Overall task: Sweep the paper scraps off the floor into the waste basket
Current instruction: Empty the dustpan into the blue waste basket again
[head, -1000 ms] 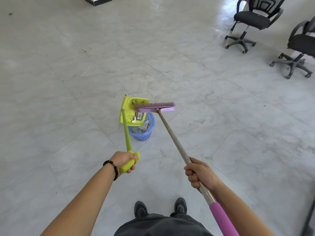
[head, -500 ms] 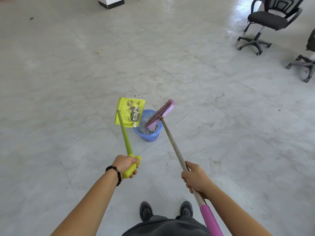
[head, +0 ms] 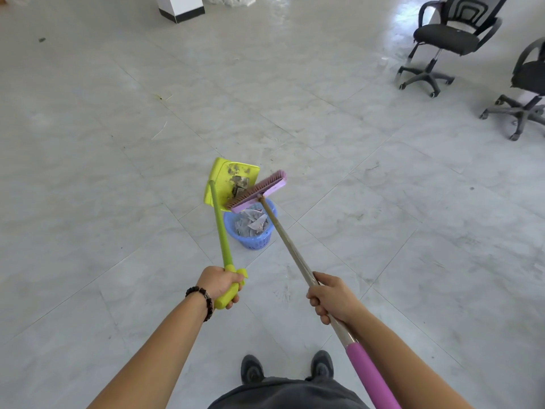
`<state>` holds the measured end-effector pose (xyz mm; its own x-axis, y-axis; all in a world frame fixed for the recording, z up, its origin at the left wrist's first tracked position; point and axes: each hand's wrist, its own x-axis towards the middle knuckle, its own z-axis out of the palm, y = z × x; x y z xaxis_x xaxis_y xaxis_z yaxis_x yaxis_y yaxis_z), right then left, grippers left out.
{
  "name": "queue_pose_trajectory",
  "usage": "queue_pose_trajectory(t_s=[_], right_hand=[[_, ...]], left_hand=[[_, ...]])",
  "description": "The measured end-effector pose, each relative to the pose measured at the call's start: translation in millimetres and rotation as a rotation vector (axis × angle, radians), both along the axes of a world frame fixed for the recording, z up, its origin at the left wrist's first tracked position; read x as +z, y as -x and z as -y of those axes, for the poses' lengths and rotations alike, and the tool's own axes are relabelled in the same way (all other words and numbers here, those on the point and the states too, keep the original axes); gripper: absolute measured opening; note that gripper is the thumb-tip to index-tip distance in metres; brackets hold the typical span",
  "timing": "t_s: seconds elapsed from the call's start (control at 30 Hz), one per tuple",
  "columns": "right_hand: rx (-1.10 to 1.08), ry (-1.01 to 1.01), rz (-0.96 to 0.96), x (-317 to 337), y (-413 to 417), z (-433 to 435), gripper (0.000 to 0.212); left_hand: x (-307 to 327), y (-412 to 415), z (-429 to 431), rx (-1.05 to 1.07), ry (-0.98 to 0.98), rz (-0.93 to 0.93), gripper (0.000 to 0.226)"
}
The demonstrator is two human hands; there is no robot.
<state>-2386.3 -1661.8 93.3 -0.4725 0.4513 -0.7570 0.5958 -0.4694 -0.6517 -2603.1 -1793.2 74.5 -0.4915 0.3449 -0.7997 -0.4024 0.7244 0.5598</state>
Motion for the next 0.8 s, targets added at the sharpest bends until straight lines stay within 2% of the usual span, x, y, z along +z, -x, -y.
queue_pose_trajectory(t_s=[0.1,0.23,0.37,0.43,0.53,0.63,0.8], right_hand=[[-0.058,0.050,-0.045,3,8,-2,0.008],[-0.323,0.229,-0.154,-6,9,-4,0.025],[-0.525,0.324,-0.203,-13,7,-8,0.024],[-0.614,0.320,-0.241,-11,5,-18,0.025],[-0.646,0.304,-0.324,-4,-4,-34,0.046],[-0.611,0.259,-0.331,-1,-19,-42,0.037],[-0.756,0.292,-0.249,-35,-62,-46,0.028]], left_hand=[[2,-1,4,0.009,-0.014,-0.021,0.016],[8,-1,10,0.046,-0.090,-0.025,0.021],[23,0,11,0.038,-0.190,0.022,0.011],[30,1,7,0.017,-0.246,0.051,0.010],[41,-1,-7,0.034,-0.352,0.119,0.011],[48,-11,-26,0.027,-0.417,0.199,0.011],[36,-32,-53,-0.111,-0.379,0.300,0.009]])
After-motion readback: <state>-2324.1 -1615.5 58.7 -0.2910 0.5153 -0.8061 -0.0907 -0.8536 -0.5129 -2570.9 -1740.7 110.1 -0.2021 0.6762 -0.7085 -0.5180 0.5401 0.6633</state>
